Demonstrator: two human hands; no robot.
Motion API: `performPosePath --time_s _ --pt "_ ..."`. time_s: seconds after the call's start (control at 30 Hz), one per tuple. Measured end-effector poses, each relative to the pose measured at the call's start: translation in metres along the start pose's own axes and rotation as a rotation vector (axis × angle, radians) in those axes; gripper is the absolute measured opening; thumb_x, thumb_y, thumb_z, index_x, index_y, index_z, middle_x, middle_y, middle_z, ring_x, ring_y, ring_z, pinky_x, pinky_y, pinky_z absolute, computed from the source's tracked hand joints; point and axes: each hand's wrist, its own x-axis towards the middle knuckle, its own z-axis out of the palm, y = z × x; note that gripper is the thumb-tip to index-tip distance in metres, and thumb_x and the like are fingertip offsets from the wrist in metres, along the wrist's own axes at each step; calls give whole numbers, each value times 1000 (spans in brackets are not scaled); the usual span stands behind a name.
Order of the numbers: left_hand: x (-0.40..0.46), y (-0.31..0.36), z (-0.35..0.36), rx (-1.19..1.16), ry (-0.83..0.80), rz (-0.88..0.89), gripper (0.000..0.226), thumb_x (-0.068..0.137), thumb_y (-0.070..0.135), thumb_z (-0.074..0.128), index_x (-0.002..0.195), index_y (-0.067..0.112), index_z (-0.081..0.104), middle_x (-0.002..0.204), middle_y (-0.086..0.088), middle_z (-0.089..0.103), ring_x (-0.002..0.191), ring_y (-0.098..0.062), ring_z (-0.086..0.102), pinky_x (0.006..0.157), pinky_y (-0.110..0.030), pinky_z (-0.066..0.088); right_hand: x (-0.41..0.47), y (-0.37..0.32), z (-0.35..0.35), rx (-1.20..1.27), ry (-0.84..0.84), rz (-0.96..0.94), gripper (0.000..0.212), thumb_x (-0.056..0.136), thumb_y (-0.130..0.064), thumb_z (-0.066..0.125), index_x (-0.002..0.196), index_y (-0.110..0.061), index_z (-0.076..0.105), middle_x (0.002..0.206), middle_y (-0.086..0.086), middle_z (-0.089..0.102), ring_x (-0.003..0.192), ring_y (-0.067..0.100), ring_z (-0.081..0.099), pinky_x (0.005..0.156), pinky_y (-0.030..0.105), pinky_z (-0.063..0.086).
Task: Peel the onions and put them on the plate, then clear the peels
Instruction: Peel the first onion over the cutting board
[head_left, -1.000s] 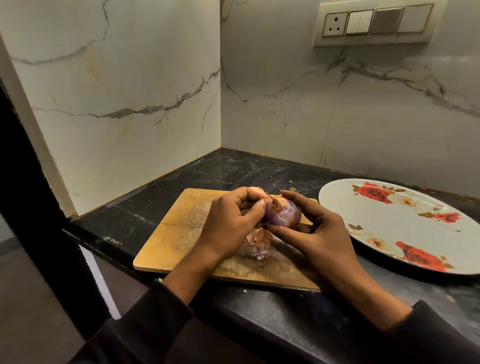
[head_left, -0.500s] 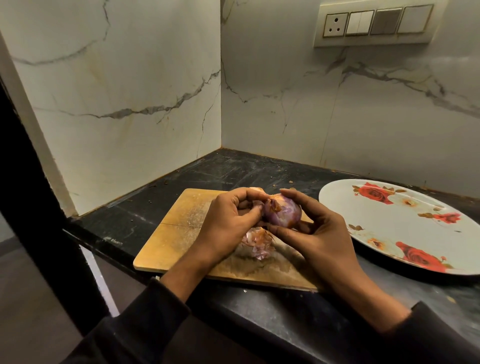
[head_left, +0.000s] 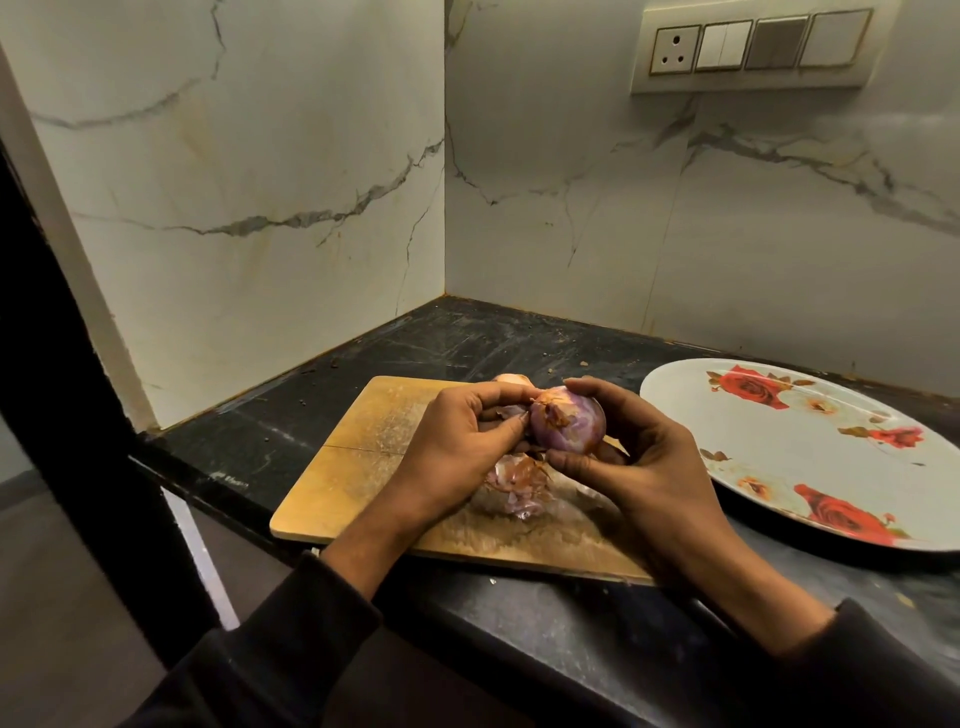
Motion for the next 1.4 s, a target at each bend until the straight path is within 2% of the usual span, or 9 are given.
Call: performPosePath --time_s 0.2,0.37,0.47,0.6,0.7,0.87,1.1,1.27,1.4 --pt "0 1 -1 41 5 18 35 92 2 67 108 33 71 103 6 76 95 -6 72 83 -26 60 -1 0 0 -44 0 24 64 62 -22 87 122 -31 67 123 -9 70 115 6 66 88 20 56" --pt "-2 6 1 44 -5 37 37 91 2 69 99 38 68 90 23 72 93 4 69 77 -16 56 -4 -2 7 -10 -30 -19 63 64 -14 87 123 -21 67 119 -8 72 114 6 67 88 19 56" --pt "-1 5 2 45 -3 45 33 95 3 64 98 36 69 95 14 74 94 -1 70 77 -18 57 -1 -3 9 8 -11 -7 63 65 -16 86 124 -21 65 119 -5 72 114 6 67 88 19 56" --pt "2 2 2 133 21 45 30 99 7 58 100 36 69 98 15 71 95 2 67 81 -21 57 1 -2 9 245 19 115 55 72 -10 78 123 -19 62 115 5 75 109 22 72 87 32 60" --pt "4 -3 2 178 9 51 22 100 11 57 109 25 72 103 12 73 98 -1 67 88 -28 58 1 0 8 290 54 185 56 72 -10 76 126 -18 61 118 9 73 110 25 71 91 39 60" --pt "4 -4 2 147 1 19 19 99 17 59 109 25 73 104 9 74 98 -2 68 91 -35 58 1 1 7 266 101 195 52 82 3 74 128 -16 59 118 7 73 108 20 72 85 32 61" --pt "4 -6 3 183 -45 25 14 95 16 66 107 15 73 95 2 75 89 -9 72 84 -41 60 2 1 5 320 108 212 55 79 1 75 129 -15 59 120 8 72 111 22 71 87 34 60" --pt "0 -4 2 206 -40 97 12 98 17 62 104 14 71 93 0 73 85 -13 71 79 -40 59 3 -3 6 449 111 281 66 65 -9 76 128 -16 58 120 13 72 109 28 72 82 32 61" --pt "0 -3 1 236 -60 126 15 102 18 55 107 13 69 94 -1 71 85 -13 69 76 -34 58 5 -7 5 599 113 362 57 69 -5 70 125 -15 59 117 17 73 104 32 73 74 32 63"
